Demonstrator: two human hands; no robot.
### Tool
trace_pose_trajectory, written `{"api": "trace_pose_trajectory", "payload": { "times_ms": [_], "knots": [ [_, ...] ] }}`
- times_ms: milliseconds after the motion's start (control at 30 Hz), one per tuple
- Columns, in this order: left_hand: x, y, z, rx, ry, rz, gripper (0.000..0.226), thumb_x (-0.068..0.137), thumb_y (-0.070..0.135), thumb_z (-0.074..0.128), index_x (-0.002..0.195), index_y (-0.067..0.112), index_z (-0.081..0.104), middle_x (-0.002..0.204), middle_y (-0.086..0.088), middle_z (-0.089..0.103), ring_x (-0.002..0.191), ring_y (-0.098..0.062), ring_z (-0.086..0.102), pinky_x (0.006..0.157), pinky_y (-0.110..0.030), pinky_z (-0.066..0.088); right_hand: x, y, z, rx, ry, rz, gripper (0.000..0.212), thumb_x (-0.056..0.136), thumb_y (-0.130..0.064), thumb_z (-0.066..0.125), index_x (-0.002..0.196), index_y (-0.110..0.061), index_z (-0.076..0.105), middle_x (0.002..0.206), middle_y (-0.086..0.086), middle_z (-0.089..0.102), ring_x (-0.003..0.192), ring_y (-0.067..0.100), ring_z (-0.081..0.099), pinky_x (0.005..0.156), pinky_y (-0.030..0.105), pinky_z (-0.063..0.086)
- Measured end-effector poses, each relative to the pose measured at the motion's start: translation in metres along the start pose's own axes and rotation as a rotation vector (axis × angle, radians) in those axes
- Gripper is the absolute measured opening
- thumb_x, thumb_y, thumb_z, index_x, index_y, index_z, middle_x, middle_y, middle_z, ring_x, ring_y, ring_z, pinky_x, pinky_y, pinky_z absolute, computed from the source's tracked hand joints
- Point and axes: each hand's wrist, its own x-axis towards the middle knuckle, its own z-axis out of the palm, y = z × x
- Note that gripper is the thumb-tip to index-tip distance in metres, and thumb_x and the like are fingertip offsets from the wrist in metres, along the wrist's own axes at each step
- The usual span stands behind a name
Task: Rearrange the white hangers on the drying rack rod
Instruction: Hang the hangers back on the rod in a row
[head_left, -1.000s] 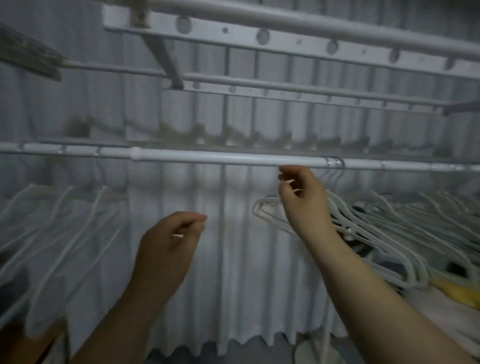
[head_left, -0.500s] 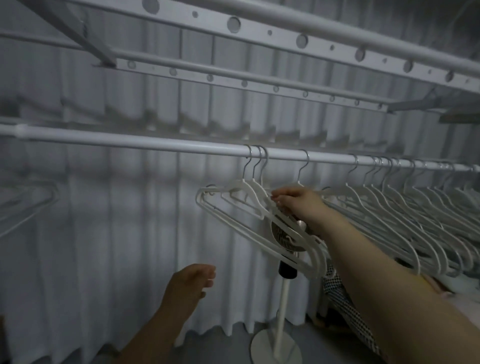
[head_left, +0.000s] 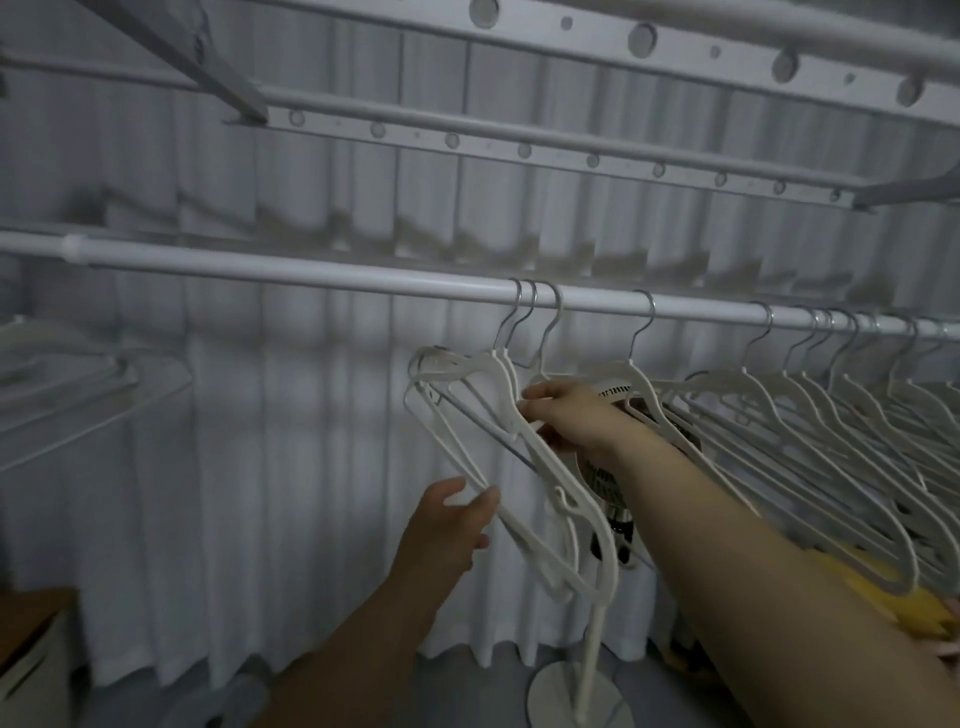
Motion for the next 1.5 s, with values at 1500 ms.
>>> {"api": "trace_pose_trajectory", "payload": {
  "times_ms": [1500],
  "knots": [
    [0.008,0.012,-0.233,0.298,0.187,0.117,0.027,0.078,0.023,0.062,0.103,0.024,0.053,0.077,0.015,0.053,0.073,-0.003,0.052,0.065,-0.017,0.041,0.024,-0.111,0.255,-0.067,-0.089,-0.257,0.012,0.092,-0.013,0.046,0.101,-0.021,0.048,0.059,0.002,0.051,0.050,0.015,0.042,0.049,0.025,0.034]
  ]
}}
